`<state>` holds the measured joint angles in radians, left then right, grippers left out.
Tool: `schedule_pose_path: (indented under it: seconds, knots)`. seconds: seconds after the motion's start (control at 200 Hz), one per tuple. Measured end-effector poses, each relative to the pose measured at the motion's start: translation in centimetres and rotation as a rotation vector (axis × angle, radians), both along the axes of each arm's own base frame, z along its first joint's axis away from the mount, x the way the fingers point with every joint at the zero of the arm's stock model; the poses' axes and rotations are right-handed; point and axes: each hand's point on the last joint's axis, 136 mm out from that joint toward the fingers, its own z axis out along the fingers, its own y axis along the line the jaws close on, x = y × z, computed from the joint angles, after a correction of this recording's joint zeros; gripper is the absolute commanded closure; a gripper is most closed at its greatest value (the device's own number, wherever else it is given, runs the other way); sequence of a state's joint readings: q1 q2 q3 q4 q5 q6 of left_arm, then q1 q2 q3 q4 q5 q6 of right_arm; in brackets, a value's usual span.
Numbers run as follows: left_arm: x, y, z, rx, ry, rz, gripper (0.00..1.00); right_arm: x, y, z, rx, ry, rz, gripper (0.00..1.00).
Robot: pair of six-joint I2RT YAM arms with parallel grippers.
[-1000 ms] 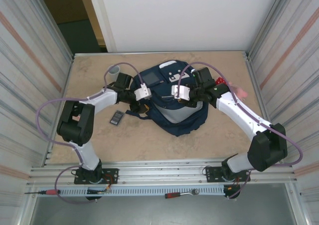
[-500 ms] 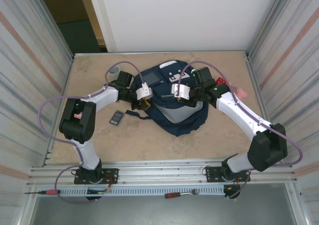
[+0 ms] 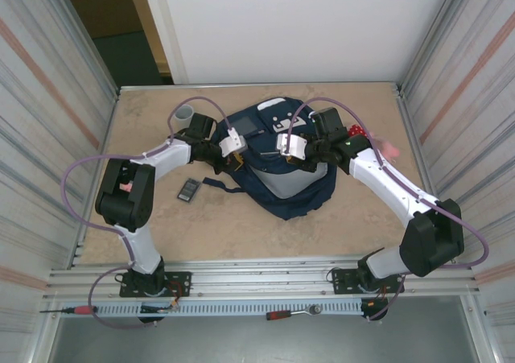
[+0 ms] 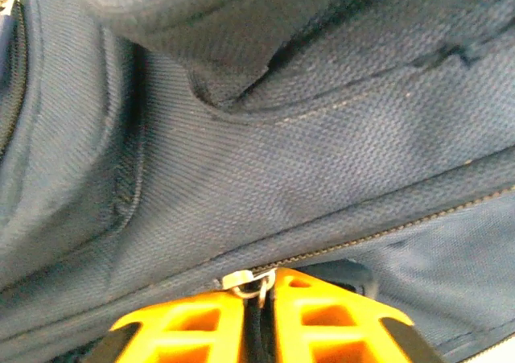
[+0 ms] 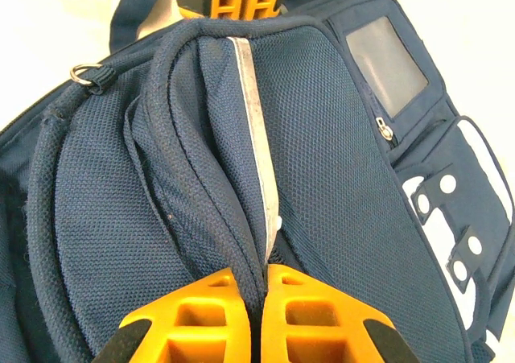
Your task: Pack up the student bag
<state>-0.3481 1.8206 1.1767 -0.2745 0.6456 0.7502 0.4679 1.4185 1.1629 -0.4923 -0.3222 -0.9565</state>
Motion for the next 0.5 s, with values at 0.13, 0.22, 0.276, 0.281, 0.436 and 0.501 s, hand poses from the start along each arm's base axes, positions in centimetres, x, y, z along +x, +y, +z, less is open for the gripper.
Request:
schedule_pose_path:
  seconds: [0.13, 0.22, 0.276, 0.281, 0.436, 0.501]
  knots:
    - [0.0, -0.1, 0.5, -0.014, 0.012, 0.018, 0.98, 0.5, 0.0, 0.2, 0.02, -0.002, -0.033, 1.0]
    - [-0.3, 0.0, 1.0, -0.021, 0.03, 0.035, 0.99, 0.8, 0.0, 0.2, 0.034, -0.002, -0.057, 1.0]
    - [-0.5, -0.1, 1.4, -0.024, 0.04, 0.044, 1.0, 1.0, 0.0, 0.1, 0.039, -0.001, -0.07, 1.0]
    - [-0.5, -0.1, 1.4, -0.024, 0.041, 0.044, 1.0, 1.0, 0.0, 0.1, 0.039, 0.0, -0.071, 1.0]
    - [-3.1, -1.5, 1.8, -0.023, 0.096, 0.029, 1.0, 1.6, 0.2, -1.4, 0.046, 0.025, -0.1, 1.0]
    - [-4.5, -2.4, 1.6, -0.016, 0.129, 0.021, 1.0, 1.7, 0.2, -2.3, 0.045, 0.047, -0.112, 1.0]
